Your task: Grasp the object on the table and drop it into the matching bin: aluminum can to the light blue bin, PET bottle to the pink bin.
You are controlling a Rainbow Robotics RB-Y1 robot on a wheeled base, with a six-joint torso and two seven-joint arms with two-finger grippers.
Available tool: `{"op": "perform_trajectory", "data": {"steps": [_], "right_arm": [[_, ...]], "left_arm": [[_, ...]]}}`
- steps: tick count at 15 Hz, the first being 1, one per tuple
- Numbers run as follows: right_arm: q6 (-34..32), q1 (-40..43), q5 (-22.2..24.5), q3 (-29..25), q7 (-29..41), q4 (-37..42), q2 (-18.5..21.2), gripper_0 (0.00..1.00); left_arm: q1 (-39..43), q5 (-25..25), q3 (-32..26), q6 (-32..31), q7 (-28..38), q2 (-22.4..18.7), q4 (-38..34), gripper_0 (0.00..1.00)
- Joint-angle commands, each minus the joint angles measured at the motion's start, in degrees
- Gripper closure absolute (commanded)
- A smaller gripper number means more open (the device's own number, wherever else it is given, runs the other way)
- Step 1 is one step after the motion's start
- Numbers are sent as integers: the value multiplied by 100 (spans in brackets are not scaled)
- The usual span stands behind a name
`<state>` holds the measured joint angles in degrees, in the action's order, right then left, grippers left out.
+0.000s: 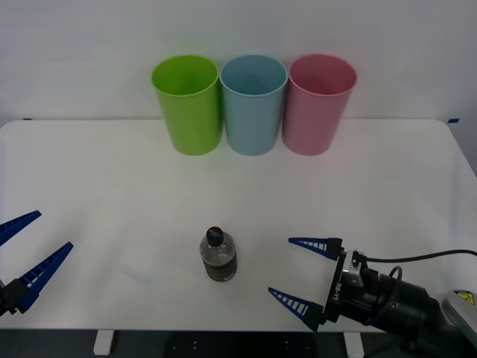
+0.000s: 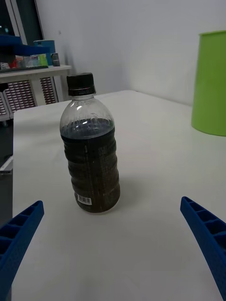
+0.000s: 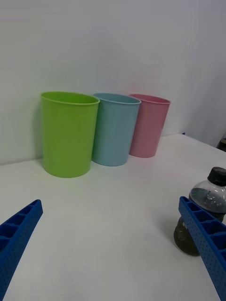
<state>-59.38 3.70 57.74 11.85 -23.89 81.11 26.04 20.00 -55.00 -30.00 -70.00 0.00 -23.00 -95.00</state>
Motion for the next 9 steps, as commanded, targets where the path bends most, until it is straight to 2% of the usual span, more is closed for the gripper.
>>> {"op": "perform_trajectory", "data": {"steps": [1,9], "right_arm": [[120,-176,18,186,-89,-175,-90,0],[867,-379,18,916,-318,-175,-169,0]], "left_arm": [[0,0,0,0,0,0,0,0],[0,0,0,0,0,0,0,0]]}}
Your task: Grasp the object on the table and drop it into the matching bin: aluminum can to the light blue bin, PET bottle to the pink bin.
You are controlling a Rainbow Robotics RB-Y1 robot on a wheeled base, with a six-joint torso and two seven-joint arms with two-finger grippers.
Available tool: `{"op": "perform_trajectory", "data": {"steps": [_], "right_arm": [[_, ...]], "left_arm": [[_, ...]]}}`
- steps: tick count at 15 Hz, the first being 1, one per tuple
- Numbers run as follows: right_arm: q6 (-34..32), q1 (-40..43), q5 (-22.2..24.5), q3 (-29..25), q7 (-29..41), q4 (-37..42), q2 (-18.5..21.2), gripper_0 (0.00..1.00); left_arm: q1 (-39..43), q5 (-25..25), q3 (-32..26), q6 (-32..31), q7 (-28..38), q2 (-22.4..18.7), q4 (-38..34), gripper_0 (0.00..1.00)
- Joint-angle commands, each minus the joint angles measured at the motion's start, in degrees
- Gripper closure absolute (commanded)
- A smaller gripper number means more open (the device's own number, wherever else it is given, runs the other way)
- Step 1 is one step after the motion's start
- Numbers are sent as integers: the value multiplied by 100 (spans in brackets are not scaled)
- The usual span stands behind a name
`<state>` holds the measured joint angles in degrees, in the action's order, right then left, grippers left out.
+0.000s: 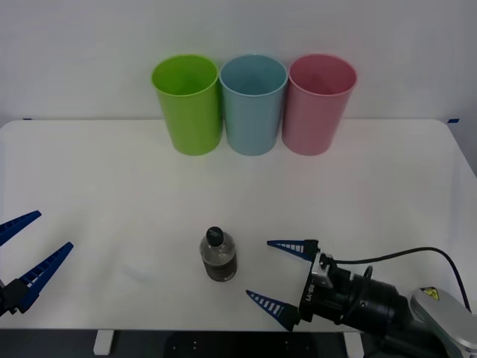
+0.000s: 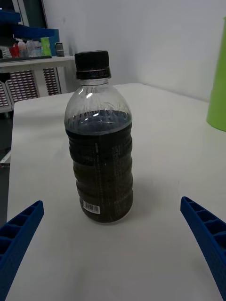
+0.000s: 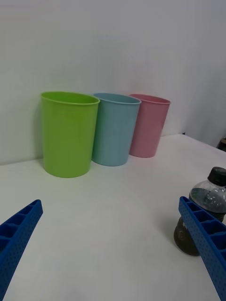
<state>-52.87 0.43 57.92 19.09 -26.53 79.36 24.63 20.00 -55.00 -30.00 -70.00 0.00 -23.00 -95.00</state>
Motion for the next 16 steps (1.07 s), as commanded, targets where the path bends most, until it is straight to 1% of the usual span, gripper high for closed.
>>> {"op": "perform_trajectory", "data": {"steps": [1,4,10,16], "right_arm": [[295,-60,0,244,-81,1,-81,0],[418,-104,202,279,-116,-78,-327,0],[436,-658,264,341,-327,-957,-784,0],[638,-1062,264,455,-476,-1388,-1057,0]], "left_arm": [[0,0,0,0,0,0,0,0],[0,0,0,0,0,0,0,0],[0,0,0,0,0,0,0,0],[0,0,0,0,0,0,0,0]]}}
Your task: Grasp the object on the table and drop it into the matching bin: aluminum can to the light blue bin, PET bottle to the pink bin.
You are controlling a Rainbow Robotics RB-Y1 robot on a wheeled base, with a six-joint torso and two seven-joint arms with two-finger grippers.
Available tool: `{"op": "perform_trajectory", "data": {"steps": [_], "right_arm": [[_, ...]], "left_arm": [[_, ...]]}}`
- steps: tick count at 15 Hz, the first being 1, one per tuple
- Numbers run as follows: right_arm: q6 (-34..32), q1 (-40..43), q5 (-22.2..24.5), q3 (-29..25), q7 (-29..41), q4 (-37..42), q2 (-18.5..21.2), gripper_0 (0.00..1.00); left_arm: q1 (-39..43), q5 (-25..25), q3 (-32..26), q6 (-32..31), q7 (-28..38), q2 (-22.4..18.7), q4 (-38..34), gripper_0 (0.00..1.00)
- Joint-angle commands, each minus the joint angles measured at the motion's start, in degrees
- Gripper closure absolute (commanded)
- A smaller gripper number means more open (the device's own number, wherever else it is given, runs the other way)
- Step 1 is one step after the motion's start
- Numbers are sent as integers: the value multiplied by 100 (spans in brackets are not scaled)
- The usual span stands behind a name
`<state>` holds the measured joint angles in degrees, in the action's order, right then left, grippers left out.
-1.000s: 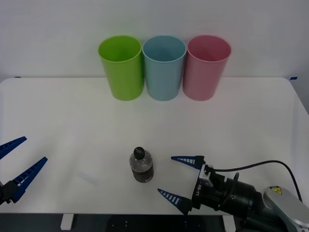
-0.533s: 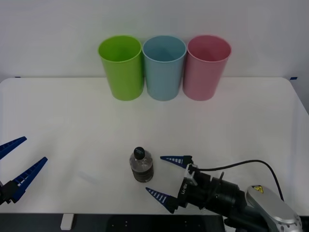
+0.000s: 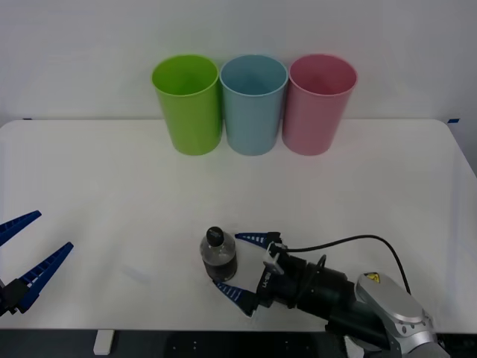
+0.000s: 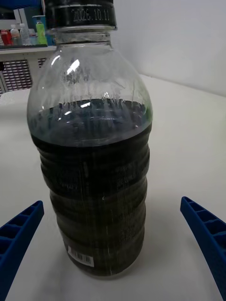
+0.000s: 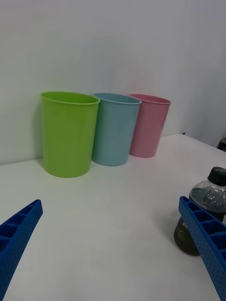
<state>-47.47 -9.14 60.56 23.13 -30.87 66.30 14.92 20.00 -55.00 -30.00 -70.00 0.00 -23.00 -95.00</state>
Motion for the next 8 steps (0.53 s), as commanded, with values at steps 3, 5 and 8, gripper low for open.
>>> {"op": "perform_trajectory", "data": {"steps": [3,5,8], "right_arm": [[291,-167,0,139,-51,-82,-173,0],[423,-193,0,192,-60,-91,-226,0],[537,-211,0,236,-86,-82,-287,0]], "left_arm": [[0,0,0,0,0,0,0,0],[0,0,0,0,0,0,0,0],[0,0,0,0,0,0,0,0]]}}
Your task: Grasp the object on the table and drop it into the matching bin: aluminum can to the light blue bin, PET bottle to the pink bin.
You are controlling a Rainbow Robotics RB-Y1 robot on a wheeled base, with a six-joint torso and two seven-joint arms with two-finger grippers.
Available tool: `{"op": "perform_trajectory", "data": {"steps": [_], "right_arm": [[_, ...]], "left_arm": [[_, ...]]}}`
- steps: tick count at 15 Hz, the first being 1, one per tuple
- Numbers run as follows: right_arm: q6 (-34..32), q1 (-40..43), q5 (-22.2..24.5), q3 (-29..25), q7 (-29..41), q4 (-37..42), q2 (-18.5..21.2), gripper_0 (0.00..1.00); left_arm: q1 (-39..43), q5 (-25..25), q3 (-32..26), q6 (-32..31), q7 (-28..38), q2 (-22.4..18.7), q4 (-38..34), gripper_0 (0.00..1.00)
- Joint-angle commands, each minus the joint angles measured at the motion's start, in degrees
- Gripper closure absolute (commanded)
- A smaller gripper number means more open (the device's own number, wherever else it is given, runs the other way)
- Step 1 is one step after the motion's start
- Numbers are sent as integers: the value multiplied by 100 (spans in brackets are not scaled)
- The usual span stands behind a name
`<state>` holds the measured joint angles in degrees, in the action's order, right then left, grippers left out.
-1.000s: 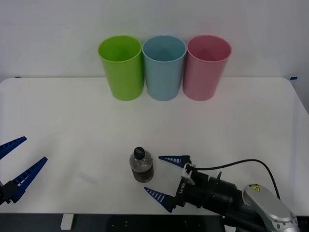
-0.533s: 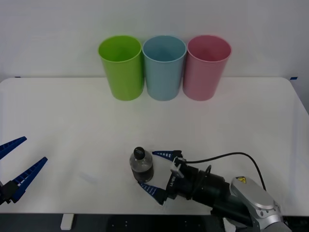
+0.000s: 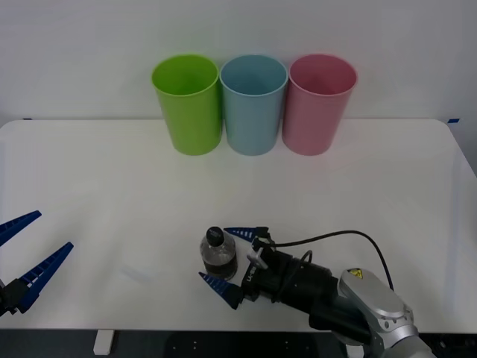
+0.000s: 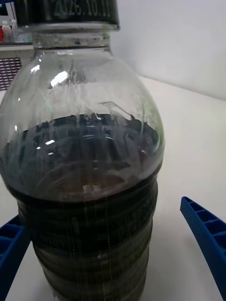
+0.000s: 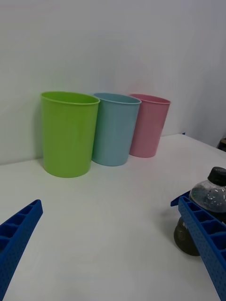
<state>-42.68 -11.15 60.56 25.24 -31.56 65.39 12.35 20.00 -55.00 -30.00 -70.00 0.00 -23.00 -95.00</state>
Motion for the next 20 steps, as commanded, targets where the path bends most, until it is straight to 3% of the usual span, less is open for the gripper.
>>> {"op": "perform_trajectory", "data": {"steps": [1,3,4,5,6,15,20], "right_arm": [[49,-19,0,33,-17,8,-31,0],[58,-10,0,25,-26,8,-31,0],[49,-10,0,25,-52,8,-22,29],[49,-10,0,25,-61,8,-22,95],[49,-10,0,25,-61,8,-22,100],[67,-63,0,-19,36,61,-13,100],[348,-63,70,-72,528,457,163,100]], "left_arm": [[0,0,0,0,0,0,0,0],[0,0,0,0,0,0,0,0],[0,0,0,0,0,0,0,0],[0,0,0,0,0,0,0,0],[0,0,0,0,0,0,0,0],[0,0,0,0,0,0,0,0],[0,0,0,0,0,0,0,0]]}}
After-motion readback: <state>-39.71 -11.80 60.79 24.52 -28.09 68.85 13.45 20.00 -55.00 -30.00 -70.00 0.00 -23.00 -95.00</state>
